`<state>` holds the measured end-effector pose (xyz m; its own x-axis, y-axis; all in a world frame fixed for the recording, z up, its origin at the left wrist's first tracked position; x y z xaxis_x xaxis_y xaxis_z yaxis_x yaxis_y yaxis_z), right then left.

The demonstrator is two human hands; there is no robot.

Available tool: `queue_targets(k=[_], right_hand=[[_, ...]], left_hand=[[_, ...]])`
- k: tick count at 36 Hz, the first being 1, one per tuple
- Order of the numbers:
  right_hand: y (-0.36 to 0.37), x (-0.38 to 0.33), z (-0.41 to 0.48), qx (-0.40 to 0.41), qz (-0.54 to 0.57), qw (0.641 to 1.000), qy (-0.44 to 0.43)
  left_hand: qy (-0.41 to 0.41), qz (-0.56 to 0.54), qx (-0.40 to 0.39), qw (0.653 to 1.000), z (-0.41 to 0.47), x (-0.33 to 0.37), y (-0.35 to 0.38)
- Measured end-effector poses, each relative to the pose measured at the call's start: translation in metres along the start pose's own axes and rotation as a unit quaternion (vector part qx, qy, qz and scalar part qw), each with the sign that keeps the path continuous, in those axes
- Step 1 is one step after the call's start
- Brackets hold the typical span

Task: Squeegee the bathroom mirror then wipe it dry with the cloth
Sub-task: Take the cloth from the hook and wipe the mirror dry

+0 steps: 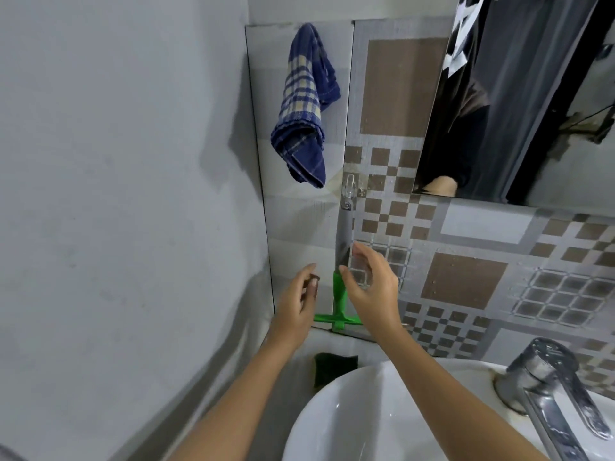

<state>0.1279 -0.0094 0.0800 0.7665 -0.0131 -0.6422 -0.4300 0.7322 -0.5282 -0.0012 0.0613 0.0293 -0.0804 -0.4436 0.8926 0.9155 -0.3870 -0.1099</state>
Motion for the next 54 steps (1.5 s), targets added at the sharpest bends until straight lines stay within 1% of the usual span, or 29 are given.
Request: queue_targets(k=[2, 5, 7, 8, 10, 13, 15, 19, 22, 24, 28, 31, 34, 37, 39, 42, 44, 46, 49, 52, 54], right_hand=[[-0.010, -0.017, 0.008, 0.012, 0.002, 1.000, -0.015], [-0.027, -0.052, 0.029, 0.040, 0.003, 0.998, -0.051], [-0.038, -0.080, 0.049, 0.062, 0.008, 0.995, -0.080], [-0.043, -0.094, 0.059, 0.068, 0.015, 0.994, -0.088], [-0.053, -0.122, 0.078, 0.084, 0.027, 0.991, -0.099], [-0.063, -0.158, 0.105, 0.093, 0.054, 0.989, -0.103], [-0.064, -0.174, 0.121, 0.077, 0.051, 0.992, -0.092], [-0.057, -0.181, 0.145, 0.015, 0.032, 0.998, -0.047], [-0.056, -0.184, 0.149, -0.013, -0.016, 0.998, -0.064], [-0.062, -0.184, 0.150, -0.010, -0.019, 0.997, -0.077], [-0.082, -0.185, 0.162, 0.012, -0.011, 0.996, -0.082], [-0.105, -0.190, 0.174, 0.051, -0.042, 0.991, -0.117], [-0.118, -0.194, 0.183, 0.061, -0.083, 0.984, -0.147], [-0.137, -0.203, 0.190, 0.075, -0.111, 0.977, -0.167], [-0.157, -0.211, 0.191, 0.091, -0.113, 0.973, -0.177], [-0.187, -0.219, 0.185, 0.107, -0.102, 0.973, -0.178], [-0.205, -0.221, 0.176, 0.114, -0.084, 0.974, -0.176], [-0.220, -0.219, 0.165, 0.111, -0.070, 0.977, -0.171], [-0.238, -0.209, 0.148, 0.100, -0.064, 0.981, -0.157], [-0.256, -0.193, 0.133, 0.105, -0.069, 0.981, -0.148], [-0.270, -0.182, 0.123, 0.120, -0.084, 0.978, -0.150]], left_hand=[[0.065, 0.000, 0.081, 0.995, 0.016, 0.036, -0.022], [0.167, 0.001, 0.177, 0.970, 0.046, 0.094, -0.053], [0.201, -0.011, 0.216, 0.955, 0.070, 0.130, -0.070], [0.215, -0.014, 0.222, 0.951, 0.082, 0.148, -0.076], [0.241, -0.009, 0.196, 0.951, 0.104, 0.183, -0.083], [0.240, 0.020, 0.109, 0.964, 0.131, 0.222, -0.080], [0.240, 0.063, 0.055, 0.967, 0.145, 0.235, -0.077], [0.262, 0.153, -0.027, 0.953, 0.170, 0.242, -0.072], [0.266, 0.178, -0.074, 0.944, 0.180, 0.234, -0.069], [0.281, 0.173, -0.078, 0.941, 0.180, 0.233, -0.067], [0.321, 0.168, -0.059, 0.930, 0.184, 0.243, -0.059], [0.346, 0.186, -0.053, 0.918, 0.187, 0.254, -0.051], [0.370, 0.190, -0.053, 0.908, 0.187, 0.262, -0.049], [0.372, 0.183, -0.030, 0.910, 0.188, 0.278, -0.047], [0.363, 0.169, -0.027, 0.916, 0.186, 0.292, -0.044], [0.331, 0.094, -0.046, 0.938, 0.177, 0.310, -0.040], [0.307, 0.038, -0.069, 0.949, 0.169, 0.318, -0.036], [0.277, -0.011, -0.109, 0.955, 0.159, 0.325, -0.030], [0.233, -0.073, -0.166, 0.955, 0.144, 0.331, -0.019], [0.206, -0.114, -0.186, 0.954, 0.131, 0.335, -0.006], [0.204, -0.135, -0.191, 0.951, 0.124, 0.339, 0.005]])
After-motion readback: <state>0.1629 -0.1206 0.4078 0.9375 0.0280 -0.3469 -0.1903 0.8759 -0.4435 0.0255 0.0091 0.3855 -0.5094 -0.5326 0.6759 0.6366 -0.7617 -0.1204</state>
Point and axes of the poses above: each hand's wrist, its own z-axis towards the middle knuckle, its own y-axis out of the palm, x = y × z, the point moved 6 cm from there along z, towards the middle knuckle, and after that the axes turned 15 degrees about -z, right-handed, at the moved point
